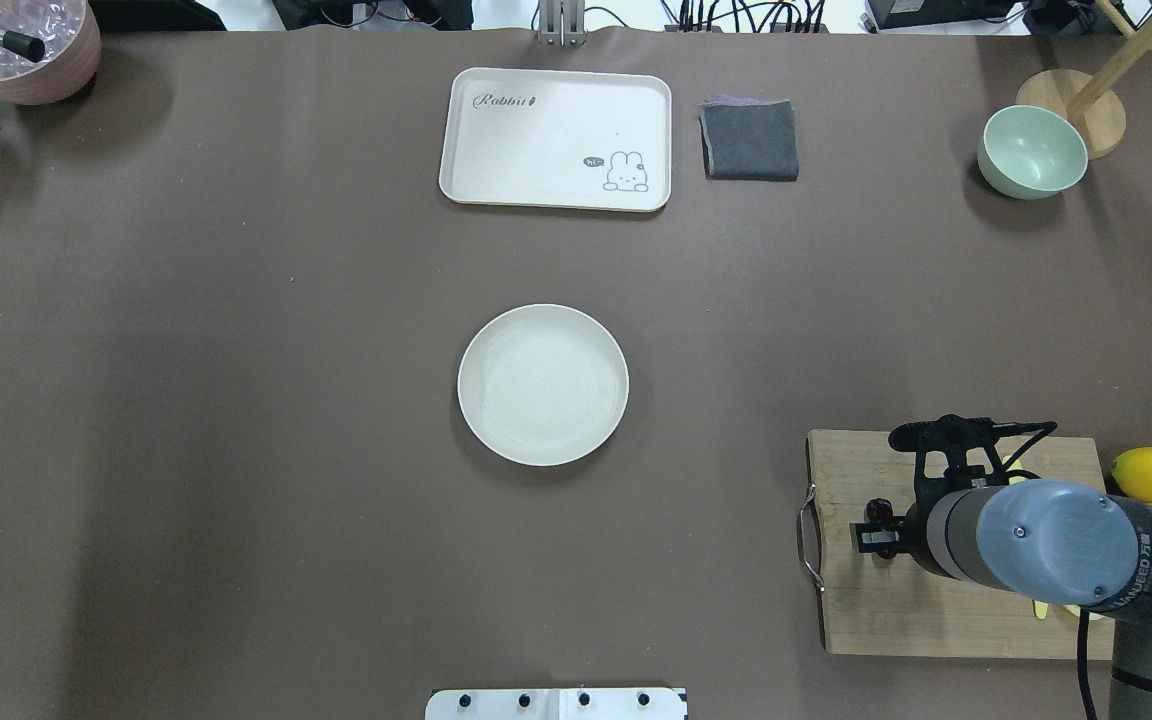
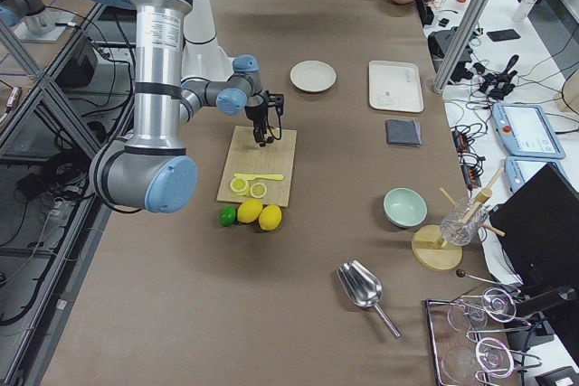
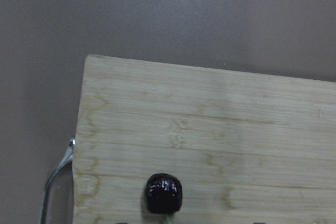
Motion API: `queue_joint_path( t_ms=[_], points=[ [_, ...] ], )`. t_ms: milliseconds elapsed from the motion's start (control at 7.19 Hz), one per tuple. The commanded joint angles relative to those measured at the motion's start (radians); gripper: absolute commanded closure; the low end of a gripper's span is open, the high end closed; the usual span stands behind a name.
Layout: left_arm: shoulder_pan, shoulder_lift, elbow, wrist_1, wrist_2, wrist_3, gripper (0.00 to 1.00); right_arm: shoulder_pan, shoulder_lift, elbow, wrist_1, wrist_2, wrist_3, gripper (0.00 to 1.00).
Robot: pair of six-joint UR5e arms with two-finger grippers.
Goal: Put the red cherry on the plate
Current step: 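Lower the right gripper and grasp the cherry pair by the stems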
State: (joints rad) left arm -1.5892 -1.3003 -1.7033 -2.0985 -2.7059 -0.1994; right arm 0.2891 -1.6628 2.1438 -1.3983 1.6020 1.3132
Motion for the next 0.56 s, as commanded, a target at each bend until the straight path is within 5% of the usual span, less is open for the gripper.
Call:
queue_joint_path(
  t_ms=[0, 417],
  points=[
    [0.0, -0.001, -0.001, 0.0, 0.0, 0.0, 0.01, -0.027, 0.0, -0.001, 0.002, -0.023, 0.041, 0.54],
    [0.0, -0.002, -0.001, 0.0, 0.0, 0.0, 0.01, -0.057, 0.0, -0.001, 0.002, -0.051, 0.087, 0.78]
  ],
)
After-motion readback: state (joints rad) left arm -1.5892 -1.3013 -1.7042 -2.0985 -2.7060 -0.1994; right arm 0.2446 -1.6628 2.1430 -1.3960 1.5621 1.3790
